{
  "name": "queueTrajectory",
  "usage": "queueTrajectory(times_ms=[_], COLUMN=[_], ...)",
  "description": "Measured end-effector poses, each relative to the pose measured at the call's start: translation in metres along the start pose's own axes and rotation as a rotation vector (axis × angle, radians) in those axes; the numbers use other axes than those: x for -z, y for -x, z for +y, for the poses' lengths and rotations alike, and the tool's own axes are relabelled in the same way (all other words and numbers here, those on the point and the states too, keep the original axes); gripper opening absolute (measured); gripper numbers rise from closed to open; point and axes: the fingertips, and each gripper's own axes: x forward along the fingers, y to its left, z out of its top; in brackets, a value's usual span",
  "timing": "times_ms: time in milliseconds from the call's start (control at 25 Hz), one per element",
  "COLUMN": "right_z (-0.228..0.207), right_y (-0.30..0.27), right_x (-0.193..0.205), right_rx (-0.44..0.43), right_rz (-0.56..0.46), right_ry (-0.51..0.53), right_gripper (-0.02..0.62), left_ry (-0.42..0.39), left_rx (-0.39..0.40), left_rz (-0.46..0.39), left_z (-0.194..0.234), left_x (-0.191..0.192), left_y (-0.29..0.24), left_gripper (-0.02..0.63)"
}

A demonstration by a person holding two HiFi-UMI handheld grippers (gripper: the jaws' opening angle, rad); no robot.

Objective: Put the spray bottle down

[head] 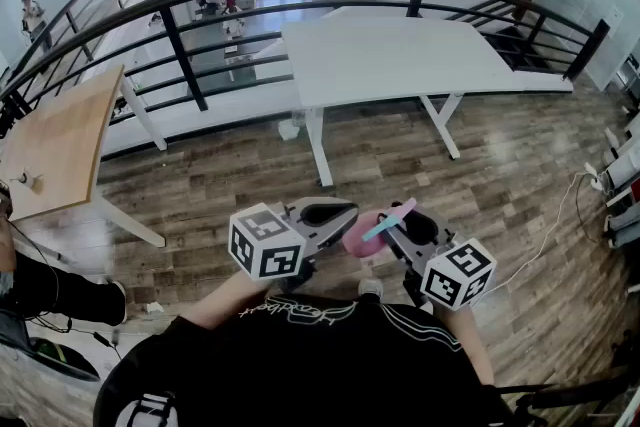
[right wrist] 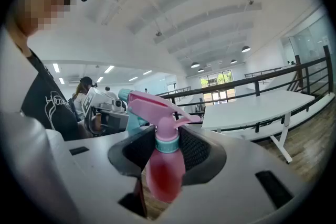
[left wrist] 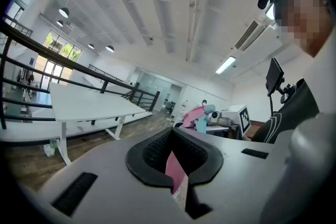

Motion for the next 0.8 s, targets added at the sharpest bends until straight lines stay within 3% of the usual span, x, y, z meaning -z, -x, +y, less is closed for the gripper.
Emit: queueTrajectory(times_ms=[800], right_z=[0.019], right_y=[-0.005], right_x=[-0.020], right_rx=[0.003], right_rz=[-0.035], right_ry=[0.016], right_gripper=[0.138], left_ry=[-0.023], left_rx=[0.022], left_rz=[-0.050], left_z=[0.002], left_x=[-0.020], left_y=[0.023], left_gripper=[0.008])
